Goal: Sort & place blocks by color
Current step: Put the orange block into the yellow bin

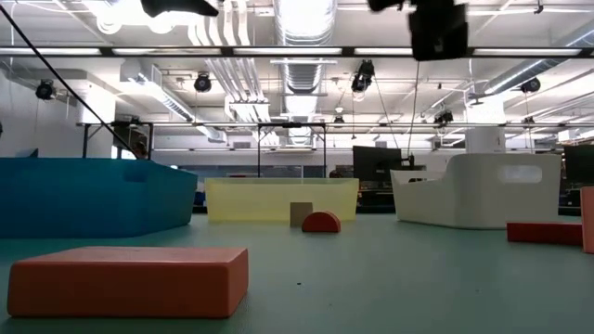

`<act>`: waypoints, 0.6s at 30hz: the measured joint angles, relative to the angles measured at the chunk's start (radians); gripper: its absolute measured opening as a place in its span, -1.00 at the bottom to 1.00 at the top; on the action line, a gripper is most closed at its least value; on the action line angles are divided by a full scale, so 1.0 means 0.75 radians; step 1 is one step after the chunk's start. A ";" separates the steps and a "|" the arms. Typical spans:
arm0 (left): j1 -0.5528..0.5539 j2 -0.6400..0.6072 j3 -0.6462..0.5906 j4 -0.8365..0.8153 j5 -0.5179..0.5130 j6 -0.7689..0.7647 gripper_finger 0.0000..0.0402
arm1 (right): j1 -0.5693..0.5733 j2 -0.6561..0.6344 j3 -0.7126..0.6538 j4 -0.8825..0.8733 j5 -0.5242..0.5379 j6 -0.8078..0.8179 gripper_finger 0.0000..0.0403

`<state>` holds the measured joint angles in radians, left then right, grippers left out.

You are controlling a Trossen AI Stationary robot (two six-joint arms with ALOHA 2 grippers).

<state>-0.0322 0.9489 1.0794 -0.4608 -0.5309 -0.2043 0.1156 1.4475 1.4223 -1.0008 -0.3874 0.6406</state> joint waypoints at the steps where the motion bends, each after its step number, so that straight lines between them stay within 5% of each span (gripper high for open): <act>1: -0.001 0.000 0.000 0.030 0.000 -0.003 -0.04 | 0.037 0.000 0.000 -0.030 -0.005 -0.072 -0.37; 6: -0.002 0.001 0.000 0.192 0.007 -0.120 -0.04 | 0.212 0.000 -0.001 -0.183 0.043 -0.260 -0.37; 18: -0.093 0.009 0.000 0.610 0.166 -0.211 -0.04 | 0.579 0.008 -0.019 -0.228 0.440 -0.444 -0.37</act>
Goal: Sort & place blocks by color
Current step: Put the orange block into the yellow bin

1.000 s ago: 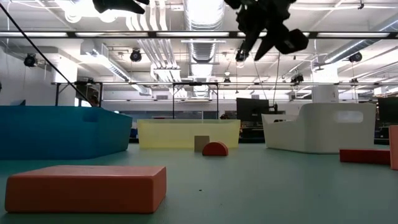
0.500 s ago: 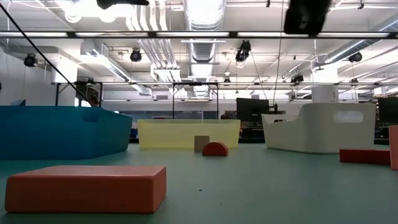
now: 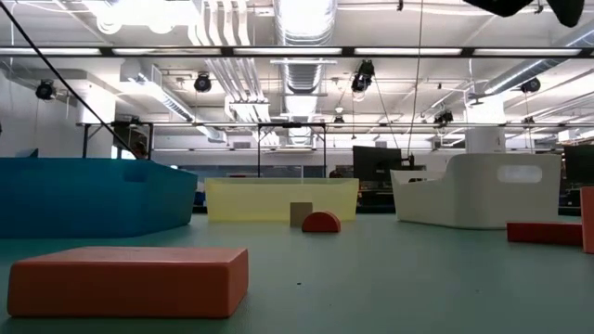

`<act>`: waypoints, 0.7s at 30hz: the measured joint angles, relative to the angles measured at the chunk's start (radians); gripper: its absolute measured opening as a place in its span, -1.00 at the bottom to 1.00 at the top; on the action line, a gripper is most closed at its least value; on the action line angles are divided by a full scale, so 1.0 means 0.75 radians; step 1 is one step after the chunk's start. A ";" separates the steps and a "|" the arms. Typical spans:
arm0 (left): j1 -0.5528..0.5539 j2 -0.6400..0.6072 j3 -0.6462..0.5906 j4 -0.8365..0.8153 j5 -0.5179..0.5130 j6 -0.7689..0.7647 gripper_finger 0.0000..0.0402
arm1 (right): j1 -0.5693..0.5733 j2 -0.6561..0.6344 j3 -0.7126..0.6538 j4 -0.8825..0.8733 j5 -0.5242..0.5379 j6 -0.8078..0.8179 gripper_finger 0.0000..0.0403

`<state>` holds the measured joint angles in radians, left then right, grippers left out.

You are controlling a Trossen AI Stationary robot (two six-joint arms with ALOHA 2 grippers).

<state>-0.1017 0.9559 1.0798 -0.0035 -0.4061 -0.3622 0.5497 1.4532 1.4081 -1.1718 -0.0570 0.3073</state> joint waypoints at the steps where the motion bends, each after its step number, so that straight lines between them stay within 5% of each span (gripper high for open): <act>1: -0.014 0.005 0.000 0.041 0.000 0.001 -0.04 | 0.013 0.000 -0.009 0.001 0.009 -0.011 -0.37; 21: -0.163 0.242 0.006 0.558 -0.003 -0.003 -0.04 | 0.047 0.071 -0.209 0.198 0.115 -0.252 -0.19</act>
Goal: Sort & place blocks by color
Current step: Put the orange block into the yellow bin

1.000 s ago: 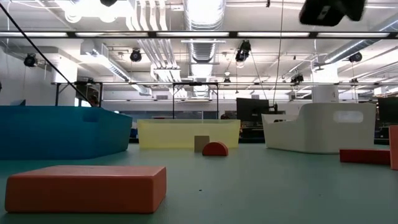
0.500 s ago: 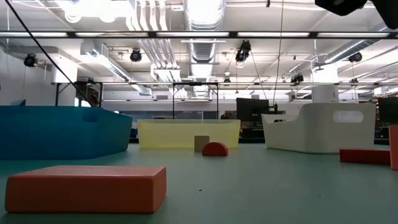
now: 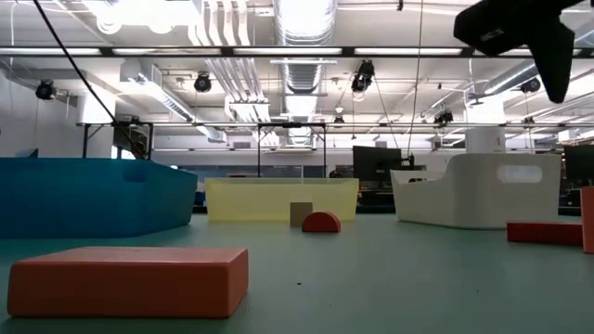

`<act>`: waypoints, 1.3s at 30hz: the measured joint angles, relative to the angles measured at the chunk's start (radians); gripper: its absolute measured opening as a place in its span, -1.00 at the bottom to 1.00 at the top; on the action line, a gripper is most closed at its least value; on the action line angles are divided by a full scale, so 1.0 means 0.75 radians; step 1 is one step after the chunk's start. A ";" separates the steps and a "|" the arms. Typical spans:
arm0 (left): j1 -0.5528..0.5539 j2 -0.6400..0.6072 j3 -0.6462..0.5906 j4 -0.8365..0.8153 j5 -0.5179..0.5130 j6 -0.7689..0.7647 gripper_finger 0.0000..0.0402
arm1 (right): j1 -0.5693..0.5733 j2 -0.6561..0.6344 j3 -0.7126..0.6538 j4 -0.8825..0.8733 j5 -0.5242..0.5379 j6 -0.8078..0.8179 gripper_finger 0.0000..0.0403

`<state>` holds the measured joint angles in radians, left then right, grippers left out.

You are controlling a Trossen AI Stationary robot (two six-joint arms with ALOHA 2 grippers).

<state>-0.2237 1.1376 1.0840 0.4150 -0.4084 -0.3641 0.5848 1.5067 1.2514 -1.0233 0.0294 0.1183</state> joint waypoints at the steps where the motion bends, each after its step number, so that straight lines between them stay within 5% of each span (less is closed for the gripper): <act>1: 0.000 0.002 0.000 0.004 0.000 0.000 -0.04 | 0.002 0.010 -0.009 0.014 0.000 -0.039 -0.21; 7: 0.000 -0.004 0.000 0.004 -0.001 -0.027 -0.04 | -0.001 0.115 -0.043 0.041 0.032 -0.017 -0.23; 21: 0.001 -0.010 0.000 -0.007 -0.001 -0.023 -0.04 | -0.006 0.188 -0.076 0.091 -0.050 -0.043 0.15; 39: 0.001 -0.010 -0.001 -0.006 0.000 -0.022 -0.04 | -0.038 0.195 -0.192 0.235 -0.043 -0.033 0.11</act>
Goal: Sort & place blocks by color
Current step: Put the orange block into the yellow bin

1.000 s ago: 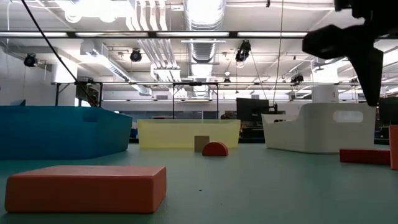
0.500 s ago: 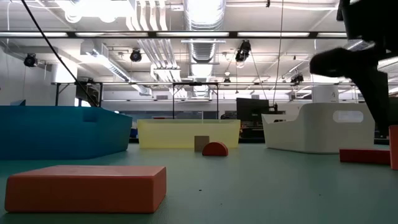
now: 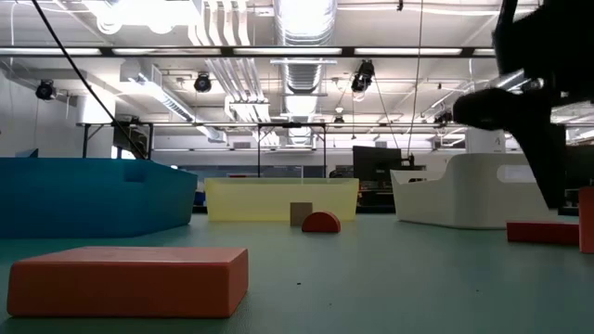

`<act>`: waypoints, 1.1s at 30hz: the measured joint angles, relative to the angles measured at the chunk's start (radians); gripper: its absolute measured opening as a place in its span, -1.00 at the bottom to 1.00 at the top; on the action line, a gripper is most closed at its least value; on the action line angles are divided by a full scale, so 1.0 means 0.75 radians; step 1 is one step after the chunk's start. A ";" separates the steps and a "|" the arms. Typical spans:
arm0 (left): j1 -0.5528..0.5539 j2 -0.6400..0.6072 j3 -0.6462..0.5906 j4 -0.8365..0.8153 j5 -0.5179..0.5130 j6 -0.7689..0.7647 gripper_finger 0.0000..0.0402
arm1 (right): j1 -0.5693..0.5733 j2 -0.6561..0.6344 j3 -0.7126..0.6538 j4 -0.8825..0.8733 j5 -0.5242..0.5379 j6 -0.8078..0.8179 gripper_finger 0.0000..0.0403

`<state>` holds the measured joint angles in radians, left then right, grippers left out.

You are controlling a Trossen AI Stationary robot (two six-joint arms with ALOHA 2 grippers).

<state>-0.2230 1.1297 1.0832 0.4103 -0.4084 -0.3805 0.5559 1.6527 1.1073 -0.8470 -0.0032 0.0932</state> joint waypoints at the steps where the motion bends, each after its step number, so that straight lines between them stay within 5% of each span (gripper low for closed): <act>1: 0.000 0.000 0.000 0.000 0.000 0.000 -0.04 | -0.005 0.003 -0.011 0.008 -0.001 0.000 0.11; 12: 0.000 0.000 -0.001 0.000 0.000 0.000 -0.04 | -0.015 0.001 -0.051 0.101 -0.038 -0.010 0.08; 23: -0.001 0.000 -0.002 -0.001 0.000 0.000 -0.04 | -0.017 -0.002 -0.044 0.113 -0.063 -0.020 -0.35; 33: -0.001 0.000 -0.003 -0.003 0.000 0.000 -0.04 | -0.058 -0.060 -0.046 0.115 -0.067 0.101 -0.36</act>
<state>-0.2234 1.1297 1.0809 0.4079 -0.4084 -0.3804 0.5128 1.6077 1.0725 -0.7605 -0.0537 0.1691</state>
